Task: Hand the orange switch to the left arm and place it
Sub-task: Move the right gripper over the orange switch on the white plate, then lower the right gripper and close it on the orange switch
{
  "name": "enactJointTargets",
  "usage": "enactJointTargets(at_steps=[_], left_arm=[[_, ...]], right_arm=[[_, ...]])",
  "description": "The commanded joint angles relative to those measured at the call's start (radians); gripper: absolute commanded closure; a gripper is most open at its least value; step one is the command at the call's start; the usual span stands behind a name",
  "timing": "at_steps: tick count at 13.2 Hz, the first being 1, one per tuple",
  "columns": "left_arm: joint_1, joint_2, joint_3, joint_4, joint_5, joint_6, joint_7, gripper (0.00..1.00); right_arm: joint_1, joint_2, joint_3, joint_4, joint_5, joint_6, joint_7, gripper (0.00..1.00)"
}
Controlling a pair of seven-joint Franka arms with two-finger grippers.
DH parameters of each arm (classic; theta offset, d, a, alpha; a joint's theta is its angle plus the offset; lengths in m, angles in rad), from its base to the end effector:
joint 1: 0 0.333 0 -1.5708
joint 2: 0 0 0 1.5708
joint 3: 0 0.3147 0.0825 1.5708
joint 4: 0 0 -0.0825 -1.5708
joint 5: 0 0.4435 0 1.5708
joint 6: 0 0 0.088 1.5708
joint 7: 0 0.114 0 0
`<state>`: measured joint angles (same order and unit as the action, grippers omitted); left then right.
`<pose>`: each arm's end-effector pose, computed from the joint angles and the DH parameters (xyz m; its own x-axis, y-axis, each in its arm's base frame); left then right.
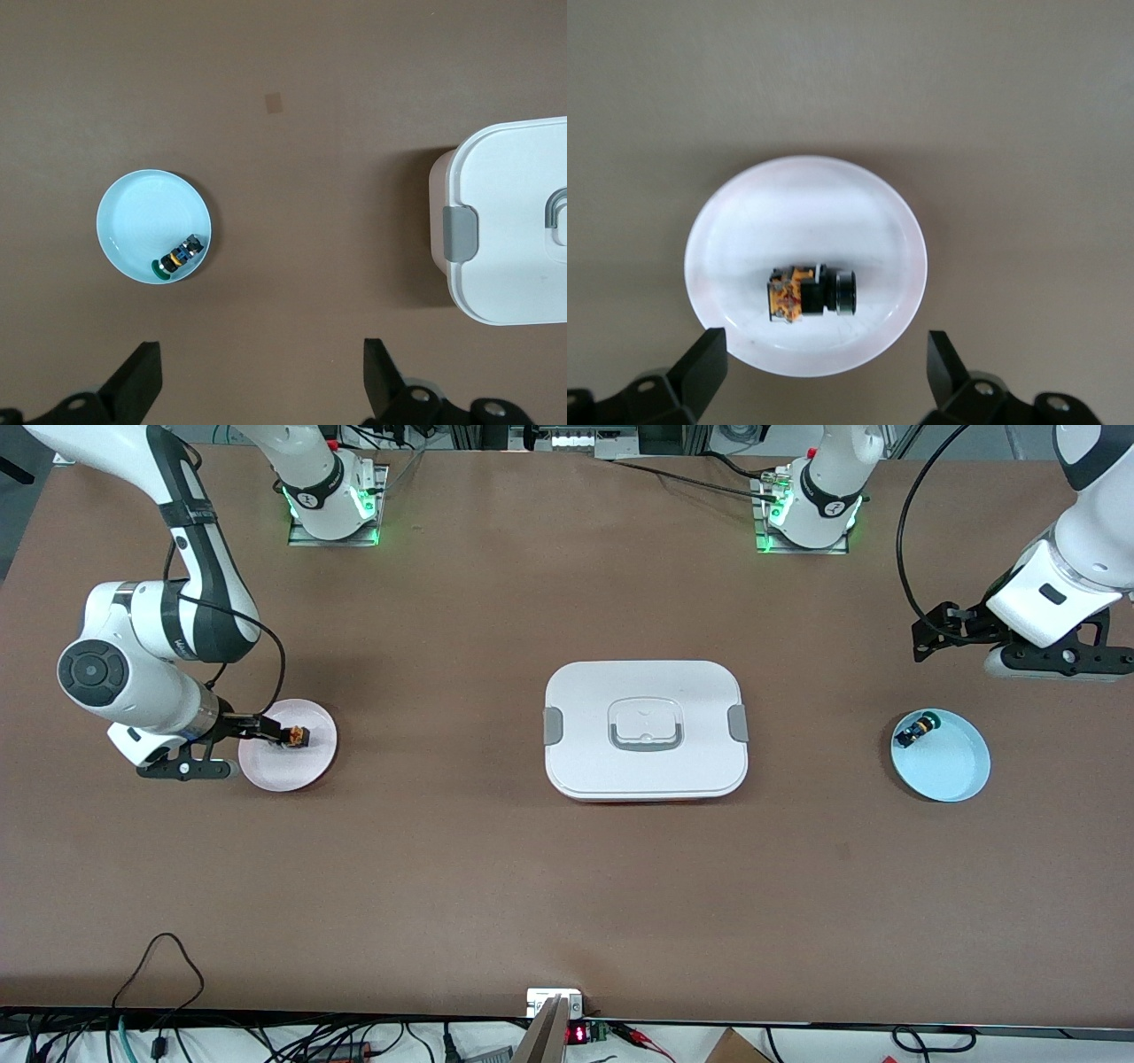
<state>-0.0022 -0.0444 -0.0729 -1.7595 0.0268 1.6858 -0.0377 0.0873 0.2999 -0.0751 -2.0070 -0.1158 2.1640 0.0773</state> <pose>0.6023 -0.0432 0.5524 0.9988 -0.0403 -0.0283 -0.0412 -0.9987 -0.0308 0.6270 0.0026 0.2481 0.9906 0.0000 -0.1370 0.0165 -0.9928 0.1186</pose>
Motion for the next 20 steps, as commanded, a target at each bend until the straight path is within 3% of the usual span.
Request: enactJointTargets(at_steps=[1,8,17,19,20], left_arm=[[0.005,0.011,0.001,0.023,-0.008,-0.014,0.004,0.0],[0.005,0.011,0.001,0.022,-0.008,-0.014,0.004,0.0],[0.005,0.009,0.001,0.023,-0.008,-0.015,0.002,0.0],[0.005,0.009,0.001,0.022,-0.008,-0.018,0.002,0.0],[0.005,0.011,0.001,0.023,-0.008,-0.018,0.002,0.0]], right_arm=[[-0.003,0.03,0.011,-0.071,-0.012,0.09,0.015,0.0],[-0.003,0.096,0.011,-0.145,0.001,0.261,0.012,0.0],[-0.004,0.128,0.012,-0.193,0.001,0.338,-0.005,0.0],[-0.003,0.133,0.012,-0.193,-0.001,0.338,-0.005,0.11],[-0.001,0.134,0.012,-0.193,-0.001,0.338,-0.005,0.24]])
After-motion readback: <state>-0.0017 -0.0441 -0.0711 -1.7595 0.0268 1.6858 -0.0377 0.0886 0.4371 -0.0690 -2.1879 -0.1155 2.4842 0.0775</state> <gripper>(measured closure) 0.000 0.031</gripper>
